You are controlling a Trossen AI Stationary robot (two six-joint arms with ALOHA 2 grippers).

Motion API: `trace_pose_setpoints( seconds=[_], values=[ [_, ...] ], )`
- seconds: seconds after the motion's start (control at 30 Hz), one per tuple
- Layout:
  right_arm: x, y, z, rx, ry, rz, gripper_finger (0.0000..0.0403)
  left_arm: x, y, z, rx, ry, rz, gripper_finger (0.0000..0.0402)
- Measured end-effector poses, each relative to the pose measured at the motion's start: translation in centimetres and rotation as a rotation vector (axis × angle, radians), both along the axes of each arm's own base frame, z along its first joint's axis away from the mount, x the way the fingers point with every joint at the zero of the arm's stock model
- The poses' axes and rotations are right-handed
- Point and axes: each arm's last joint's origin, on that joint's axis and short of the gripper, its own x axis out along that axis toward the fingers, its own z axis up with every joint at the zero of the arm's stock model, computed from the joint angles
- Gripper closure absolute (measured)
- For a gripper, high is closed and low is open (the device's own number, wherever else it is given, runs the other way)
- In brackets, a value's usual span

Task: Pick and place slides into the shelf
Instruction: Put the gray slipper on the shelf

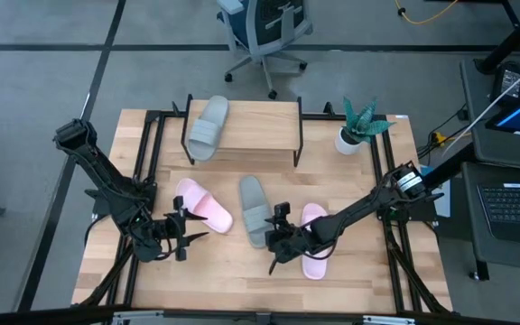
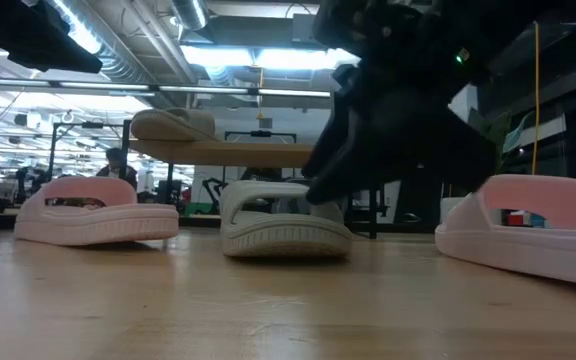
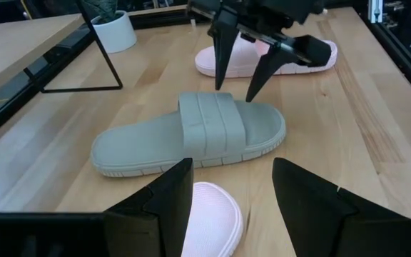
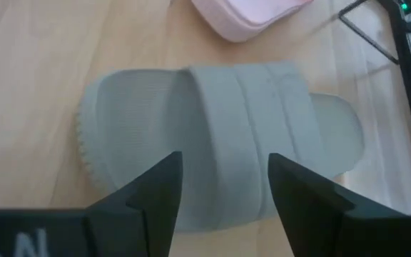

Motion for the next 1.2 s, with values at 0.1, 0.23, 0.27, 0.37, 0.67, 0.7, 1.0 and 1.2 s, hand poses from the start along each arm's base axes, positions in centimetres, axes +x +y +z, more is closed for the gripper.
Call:
trace_pose_setpoints(
  seconds=[0.1, 0.23, 0.27, 0.37, 0.67, 0.7, 1.0, 1.2],
  values=[
    [0.1, 0.1, -0.6, -0.01, 0.013, 0.007, 0.0195, 0.0, 0.0, 0.0, 0.0, 0.0, 0.0, 0.0217],
    [0.2, 0.0, -1.1, -0.066, -0.005, -0.034, 0.0195, 0.0, 0.0, 0.0, 0.001, 0.0, 0.0, 0.0217],
    [0.2, -0.1, -1.1, -0.093, -0.013, -0.053, 0.0195, 0.0, 0.0, 0.0, 0.001, 0.0, 0.0, 0.0217],
    [0.2, -0.3, -1.0, -0.145, -0.038, -0.092, 0.0195, 0.0, 0.0, 0.0, 0.0, 0.0, 0.0, 0.0217],
    [0.6, -0.8, -0.9, -0.13, -0.061, -0.115, 0.0195, 0.0, 0.0, 0.0, 0.0, 0.0, 0.0, 0.0217],
    [0.7, -0.8, -0.9, -0.123, -0.073, -0.118, 0.0195, 0.0, 0.0, 0.0, 0.0, 0.0, 0.001, 0.0217],
    [1.5, -2.1, -1.0, -0.016, -0.059, -0.09, 0.0195, 0.0, 0.0, 0.0, 0.0, 0.0, 0.0, 0.0217],
    [1.4, -2.7, -1.3, -0.012, -0.058, -0.115, 0.0195, 0.0, 0.0, 0.0, 0.0, 0.0, 0.0, 0.0217]
  ],
)
